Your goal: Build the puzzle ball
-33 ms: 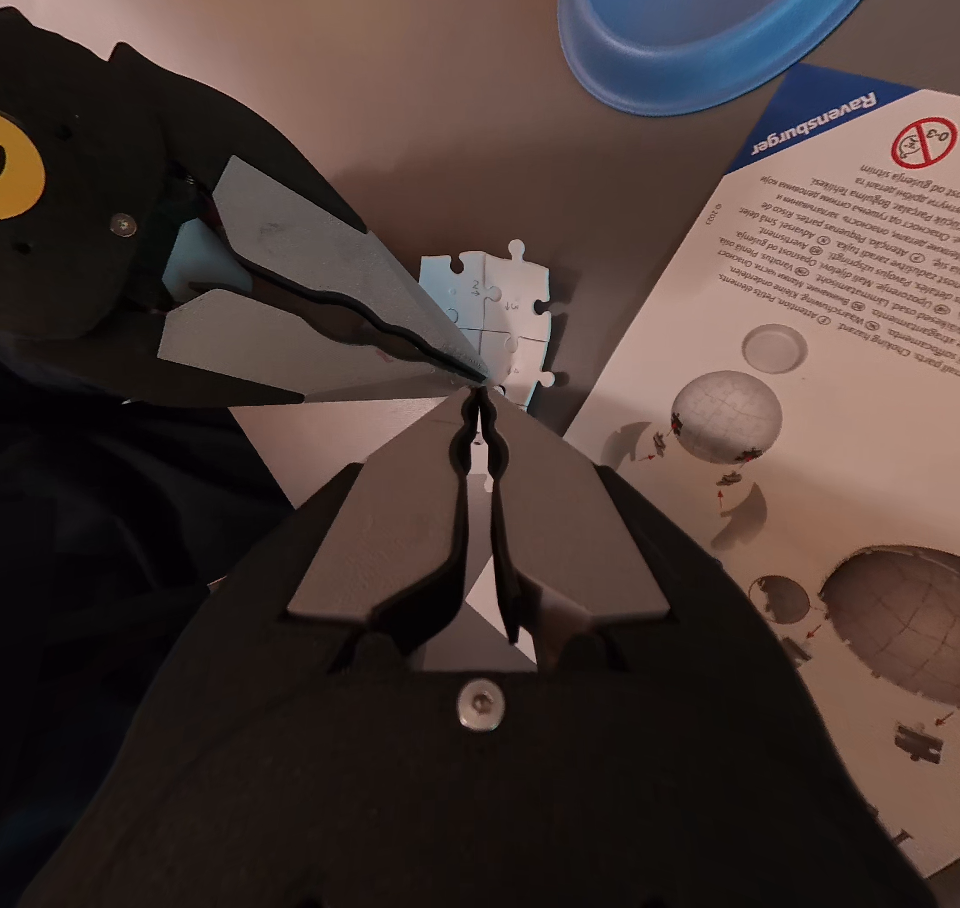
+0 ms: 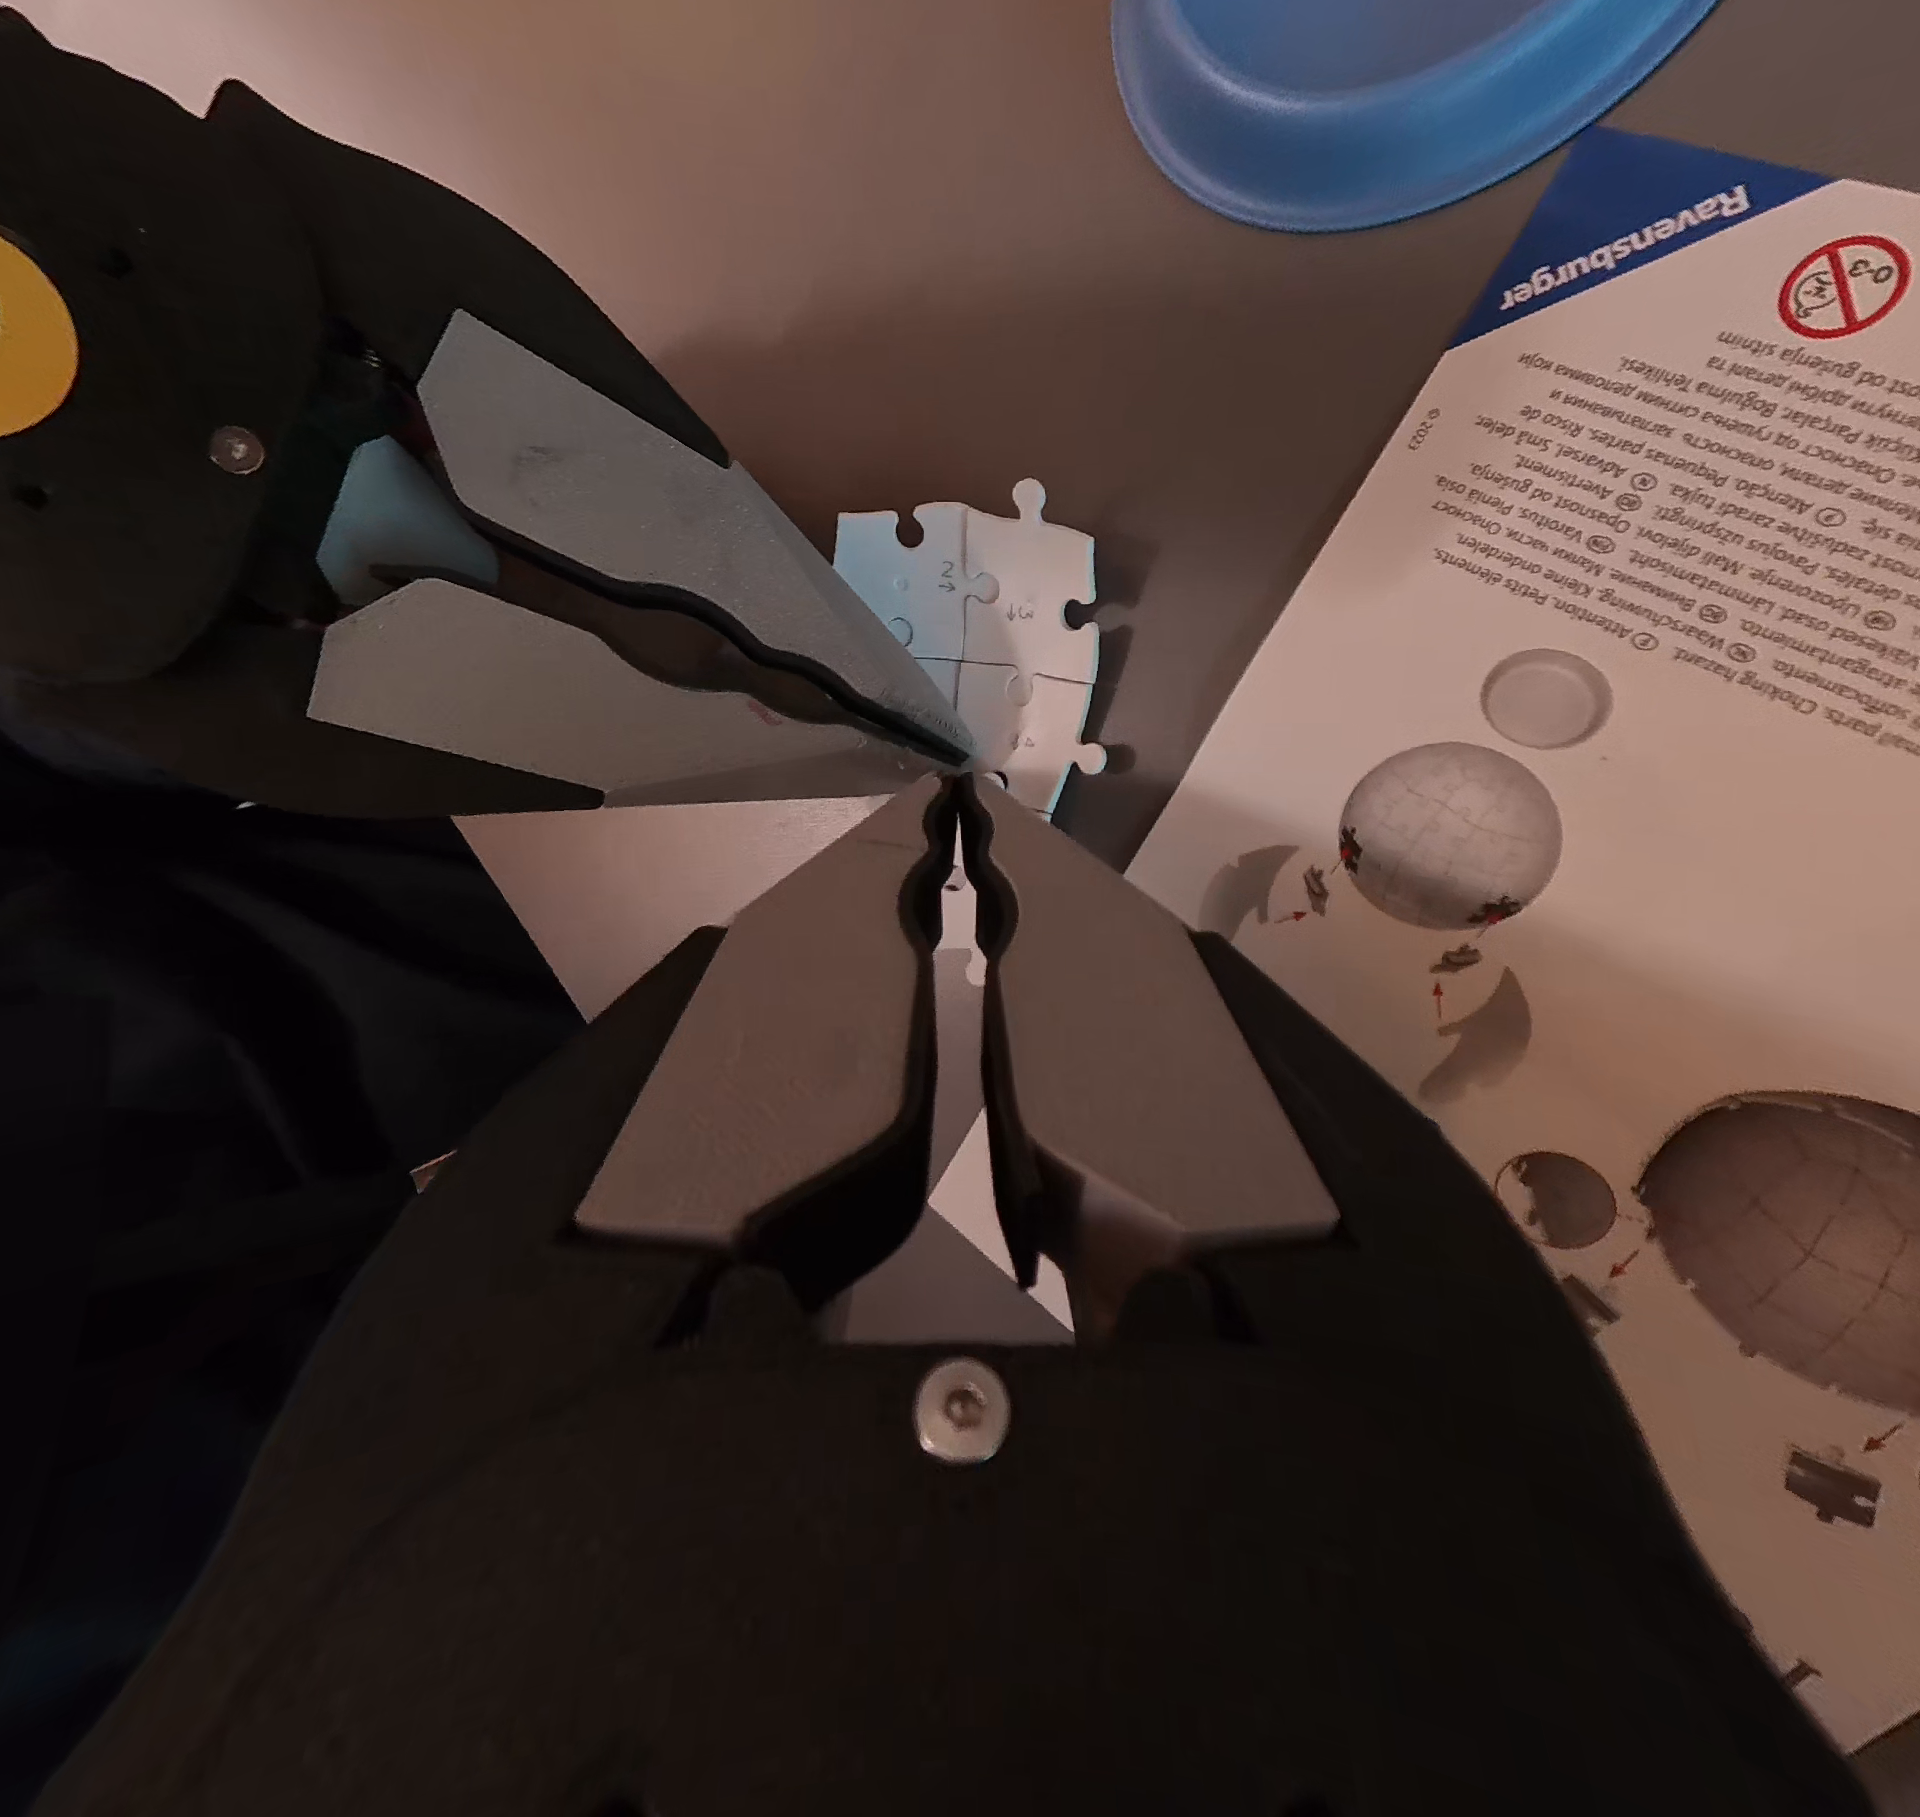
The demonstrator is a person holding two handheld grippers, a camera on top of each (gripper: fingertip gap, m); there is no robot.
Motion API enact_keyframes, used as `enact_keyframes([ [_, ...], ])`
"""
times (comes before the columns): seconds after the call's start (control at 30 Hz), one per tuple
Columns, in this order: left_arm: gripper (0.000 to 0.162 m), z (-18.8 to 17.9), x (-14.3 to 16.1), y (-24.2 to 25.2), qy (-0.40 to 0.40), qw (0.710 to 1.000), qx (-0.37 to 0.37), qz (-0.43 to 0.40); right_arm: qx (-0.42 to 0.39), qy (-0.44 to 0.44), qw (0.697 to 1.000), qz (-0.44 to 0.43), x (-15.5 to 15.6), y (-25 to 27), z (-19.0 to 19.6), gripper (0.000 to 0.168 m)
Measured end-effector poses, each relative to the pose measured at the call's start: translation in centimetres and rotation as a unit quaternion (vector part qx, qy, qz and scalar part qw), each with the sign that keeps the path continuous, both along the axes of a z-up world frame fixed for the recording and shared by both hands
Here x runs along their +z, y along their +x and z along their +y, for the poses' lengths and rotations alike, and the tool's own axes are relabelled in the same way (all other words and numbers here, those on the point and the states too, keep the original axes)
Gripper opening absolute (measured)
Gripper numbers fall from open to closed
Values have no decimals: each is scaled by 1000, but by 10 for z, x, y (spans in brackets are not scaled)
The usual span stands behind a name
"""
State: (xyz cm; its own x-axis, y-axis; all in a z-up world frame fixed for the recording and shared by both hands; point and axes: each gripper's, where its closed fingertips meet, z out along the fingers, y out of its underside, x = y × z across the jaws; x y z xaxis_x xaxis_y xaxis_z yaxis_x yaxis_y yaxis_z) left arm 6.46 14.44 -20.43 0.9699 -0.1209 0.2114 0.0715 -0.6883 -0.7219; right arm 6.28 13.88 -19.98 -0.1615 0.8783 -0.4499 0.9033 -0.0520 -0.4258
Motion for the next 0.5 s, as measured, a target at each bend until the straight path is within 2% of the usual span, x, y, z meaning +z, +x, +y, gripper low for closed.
enact_keyframes([
  [0.5, 0, 0, 0, 0, 1, 1000, 0, -1, -6, 13, 1000, -8, -5, 0, 3, 0],
])
